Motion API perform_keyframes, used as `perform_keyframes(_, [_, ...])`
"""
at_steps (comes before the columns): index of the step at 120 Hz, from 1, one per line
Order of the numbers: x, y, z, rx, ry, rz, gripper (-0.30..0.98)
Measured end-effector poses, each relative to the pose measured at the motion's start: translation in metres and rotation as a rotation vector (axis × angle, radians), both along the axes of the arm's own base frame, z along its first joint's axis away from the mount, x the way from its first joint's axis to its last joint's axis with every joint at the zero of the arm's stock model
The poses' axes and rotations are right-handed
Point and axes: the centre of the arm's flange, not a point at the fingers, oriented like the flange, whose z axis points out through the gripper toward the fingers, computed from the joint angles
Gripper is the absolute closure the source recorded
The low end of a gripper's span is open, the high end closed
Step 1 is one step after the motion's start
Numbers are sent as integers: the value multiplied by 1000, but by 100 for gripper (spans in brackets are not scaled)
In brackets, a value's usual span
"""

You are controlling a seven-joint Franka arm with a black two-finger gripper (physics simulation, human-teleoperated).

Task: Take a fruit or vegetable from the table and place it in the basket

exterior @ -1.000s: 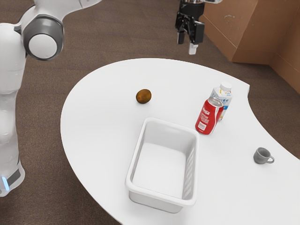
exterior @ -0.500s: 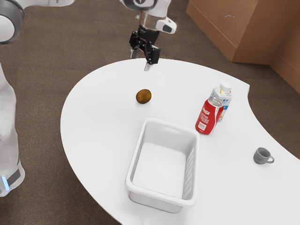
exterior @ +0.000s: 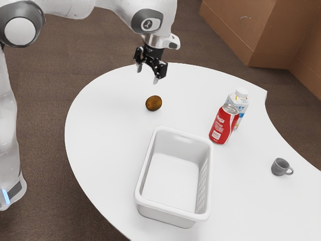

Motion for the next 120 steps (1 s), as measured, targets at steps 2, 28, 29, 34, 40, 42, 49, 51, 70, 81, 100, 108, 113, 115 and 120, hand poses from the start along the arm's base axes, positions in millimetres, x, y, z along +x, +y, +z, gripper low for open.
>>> perform_keyframes(2, [4,-1,-3,-2,1,-2,0])
perform_keyframes(28, [32,-17,-29,-33,2,-48,0])
perform_keyframes(29, [33,-18,-30,-33,2,-50,0])
perform_keyframes(34, [36,-22,-35,-37,6,-60,0])
perform_keyframes(40, [39,-25,-40,-45,8,-69,0])
perform_keyframes(42, [40,-26,-41,-49,8,-70,0])
perform_keyframes(49, [41,-29,-44,-61,9,-71,0])
perform_keyframes(51, [41,-29,-45,-63,9,-70,0])
perform_keyframes(70, [36,-23,-50,-85,32,-36,0])
perform_keyframes(81, [31,-18,-58,-96,54,-12,0])
perform_keyframes(100, [27,-16,-65,-104,73,7,0])
perform_keyframes(108, [27,-22,-69,-106,81,3,0])
perform_keyframes(113, [28,-26,-72,-107,86,-2,0])
perform_keyframes(115, [28,-28,-73,-107,87,-4,0])
perform_keyframes(120, [29,-32,-75,-107,90,-9,0])
